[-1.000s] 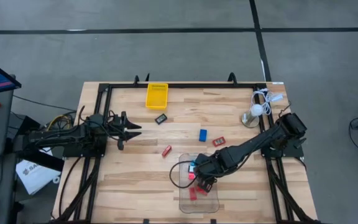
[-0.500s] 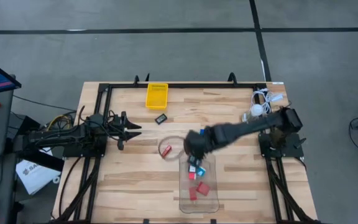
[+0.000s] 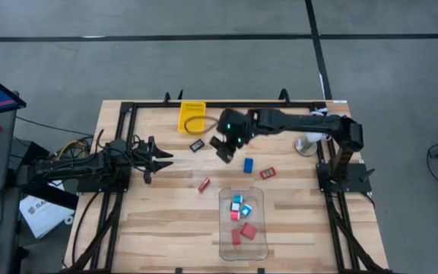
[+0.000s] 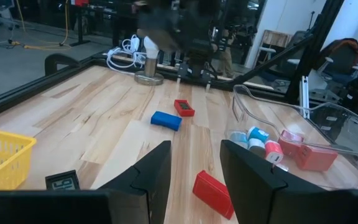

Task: Pick & Place Office items
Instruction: Put the right black digital clock into the yellow bin

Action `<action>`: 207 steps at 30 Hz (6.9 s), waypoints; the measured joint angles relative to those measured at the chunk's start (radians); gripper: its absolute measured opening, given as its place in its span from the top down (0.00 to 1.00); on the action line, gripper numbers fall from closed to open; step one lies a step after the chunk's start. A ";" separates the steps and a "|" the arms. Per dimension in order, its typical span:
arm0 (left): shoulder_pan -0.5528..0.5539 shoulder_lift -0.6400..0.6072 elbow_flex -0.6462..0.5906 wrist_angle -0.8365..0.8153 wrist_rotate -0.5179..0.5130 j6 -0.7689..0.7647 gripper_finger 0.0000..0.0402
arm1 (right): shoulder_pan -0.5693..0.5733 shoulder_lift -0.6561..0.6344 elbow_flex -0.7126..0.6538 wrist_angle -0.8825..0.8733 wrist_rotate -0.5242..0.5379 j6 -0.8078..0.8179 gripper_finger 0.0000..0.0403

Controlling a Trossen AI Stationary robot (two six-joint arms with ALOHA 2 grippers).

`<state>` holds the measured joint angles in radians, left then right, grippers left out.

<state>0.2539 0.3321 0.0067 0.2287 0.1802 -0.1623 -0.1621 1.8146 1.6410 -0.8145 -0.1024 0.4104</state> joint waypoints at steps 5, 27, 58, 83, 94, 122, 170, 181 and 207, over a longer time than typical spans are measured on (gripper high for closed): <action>0.000 0.000 0.000 0.000 0.000 0.000 0.66 | -0.067 0.006 0.000 0.098 -0.084 -0.003 0.66; 0.000 0.000 0.000 0.000 0.000 0.000 0.66 | 0.027 0.006 0.000 0.009 -0.163 -0.055 0.66; -0.113 0.288 0.001 0.427 -0.019 -0.226 0.59 | 0.201 0.006 0.000 0.136 -0.115 -0.044 0.66; -0.311 0.757 0.329 0.542 -0.126 0.007 0.03 | 0.306 0.006 0.000 0.138 0.157 -0.160 0.66; -0.357 0.833 0.329 0.633 -0.136 0.122 0.03 | 0.302 0.006 0.000 0.189 0.130 -0.160 0.66; -0.366 0.875 0.354 0.717 -0.195 0.165 0.10 | 0.273 0.007 0.000 0.225 0.077 -0.176 0.66; -0.374 0.875 0.354 0.740 -0.198 0.132 0.57 | 0.259 0.007 0.000 0.247 0.080 -0.184 0.66; -0.371 0.875 0.354 0.740 -0.195 0.128 0.58 | 0.259 0.007 0.000 0.248 0.080 -0.184 0.66; -0.370 0.867 0.354 0.630 -0.370 0.153 0.59 | 0.289 -0.002 -0.001 0.223 0.208 -0.227 0.19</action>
<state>-0.1165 1.1993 0.3603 0.8589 -0.1899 -0.0090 0.1272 1.8123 1.6403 -0.5919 0.1056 0.1833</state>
